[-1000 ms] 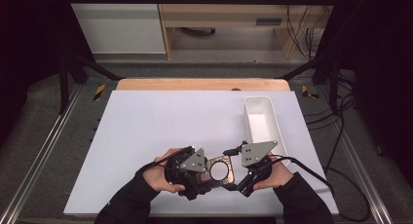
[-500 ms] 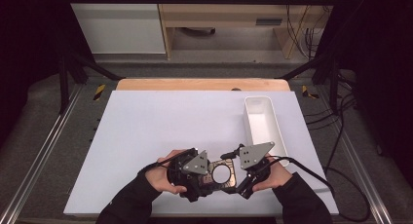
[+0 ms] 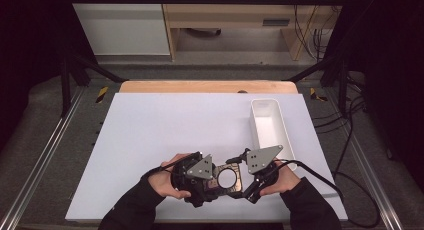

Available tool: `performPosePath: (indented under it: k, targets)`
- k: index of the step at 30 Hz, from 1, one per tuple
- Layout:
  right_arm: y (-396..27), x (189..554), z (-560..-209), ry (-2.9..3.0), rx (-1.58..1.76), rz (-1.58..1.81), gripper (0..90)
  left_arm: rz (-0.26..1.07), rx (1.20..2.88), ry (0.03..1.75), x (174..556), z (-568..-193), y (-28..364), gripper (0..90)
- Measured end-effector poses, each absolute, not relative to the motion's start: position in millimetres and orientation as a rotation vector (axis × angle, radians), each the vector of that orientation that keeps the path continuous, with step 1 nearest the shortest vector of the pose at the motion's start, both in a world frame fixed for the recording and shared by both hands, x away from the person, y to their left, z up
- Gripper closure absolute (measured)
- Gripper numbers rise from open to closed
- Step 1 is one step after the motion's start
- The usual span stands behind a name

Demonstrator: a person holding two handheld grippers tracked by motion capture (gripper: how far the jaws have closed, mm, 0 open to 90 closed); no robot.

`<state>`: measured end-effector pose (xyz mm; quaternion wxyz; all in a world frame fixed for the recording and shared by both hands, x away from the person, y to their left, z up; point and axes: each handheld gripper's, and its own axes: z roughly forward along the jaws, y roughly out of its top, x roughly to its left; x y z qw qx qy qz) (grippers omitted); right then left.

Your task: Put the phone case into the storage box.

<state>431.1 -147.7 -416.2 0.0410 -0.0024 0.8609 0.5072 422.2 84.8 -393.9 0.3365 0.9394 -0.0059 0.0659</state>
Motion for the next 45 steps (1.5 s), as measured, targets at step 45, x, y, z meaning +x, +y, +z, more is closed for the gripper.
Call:
performPosePath:
  k: [45]
  targets:
    - [-163,436,-399,2.636,0.086,1.513,12.0,0.146,2.287,0.179,434,-392,127,4.0]
